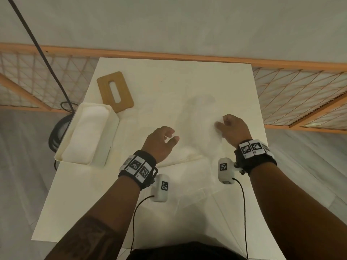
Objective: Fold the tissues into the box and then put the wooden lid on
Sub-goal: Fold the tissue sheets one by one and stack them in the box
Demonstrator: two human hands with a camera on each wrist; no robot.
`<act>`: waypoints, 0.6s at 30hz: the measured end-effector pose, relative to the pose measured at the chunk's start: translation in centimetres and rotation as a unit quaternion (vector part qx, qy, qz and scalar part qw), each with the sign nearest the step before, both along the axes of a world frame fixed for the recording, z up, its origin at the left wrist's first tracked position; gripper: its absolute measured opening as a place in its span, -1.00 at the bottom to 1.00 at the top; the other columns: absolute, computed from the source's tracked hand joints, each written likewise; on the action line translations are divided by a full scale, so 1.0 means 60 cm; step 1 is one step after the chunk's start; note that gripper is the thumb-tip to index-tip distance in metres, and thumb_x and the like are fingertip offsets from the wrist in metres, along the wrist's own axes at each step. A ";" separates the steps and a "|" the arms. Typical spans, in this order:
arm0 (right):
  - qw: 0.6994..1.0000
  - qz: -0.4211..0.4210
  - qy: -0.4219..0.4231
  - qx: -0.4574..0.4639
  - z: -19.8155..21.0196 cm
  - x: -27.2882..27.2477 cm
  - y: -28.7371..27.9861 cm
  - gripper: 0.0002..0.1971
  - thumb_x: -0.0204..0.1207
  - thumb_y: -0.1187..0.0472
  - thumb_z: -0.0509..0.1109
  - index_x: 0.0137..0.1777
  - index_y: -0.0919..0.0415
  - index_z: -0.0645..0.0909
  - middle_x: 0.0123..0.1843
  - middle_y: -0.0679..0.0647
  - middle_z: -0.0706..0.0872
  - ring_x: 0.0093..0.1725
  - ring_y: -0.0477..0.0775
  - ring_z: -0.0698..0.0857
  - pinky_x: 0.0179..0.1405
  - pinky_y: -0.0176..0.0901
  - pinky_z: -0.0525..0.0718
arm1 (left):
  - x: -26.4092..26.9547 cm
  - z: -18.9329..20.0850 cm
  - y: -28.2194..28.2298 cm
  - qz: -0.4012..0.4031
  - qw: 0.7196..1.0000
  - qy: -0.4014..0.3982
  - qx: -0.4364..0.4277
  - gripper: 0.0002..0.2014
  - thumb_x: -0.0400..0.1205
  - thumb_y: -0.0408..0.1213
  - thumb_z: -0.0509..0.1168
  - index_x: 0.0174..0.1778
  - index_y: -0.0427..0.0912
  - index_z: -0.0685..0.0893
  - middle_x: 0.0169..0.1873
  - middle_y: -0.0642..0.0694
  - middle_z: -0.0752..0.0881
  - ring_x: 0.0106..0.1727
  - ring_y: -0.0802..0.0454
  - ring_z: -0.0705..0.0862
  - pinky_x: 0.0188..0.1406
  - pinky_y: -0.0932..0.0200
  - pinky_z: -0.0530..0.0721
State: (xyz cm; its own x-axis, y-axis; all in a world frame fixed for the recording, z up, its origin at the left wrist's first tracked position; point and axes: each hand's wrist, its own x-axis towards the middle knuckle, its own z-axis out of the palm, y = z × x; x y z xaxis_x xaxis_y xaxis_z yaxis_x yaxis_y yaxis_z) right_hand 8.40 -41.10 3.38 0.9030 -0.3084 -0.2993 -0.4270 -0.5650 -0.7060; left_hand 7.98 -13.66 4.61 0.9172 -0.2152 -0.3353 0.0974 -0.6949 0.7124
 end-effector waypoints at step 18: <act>0.971 -0.060 -0.070 0.222 0.026 -0.004 -0.011 -0.64 0.43 0.17 0.37 0.18 0.33 0.69 0.09 0.10 0.76 0.05 0.10 0.71 0.06 -0.34 0.65 | -0.021 -0.019 0.010 0.054 0.996 0.044 -0.058 -0.65 0.72 0.14 0.24 0.22 -0.01 0.69 0.15 0.09 0.71 0.24 0.03 0.68 0.30 0.09 0.56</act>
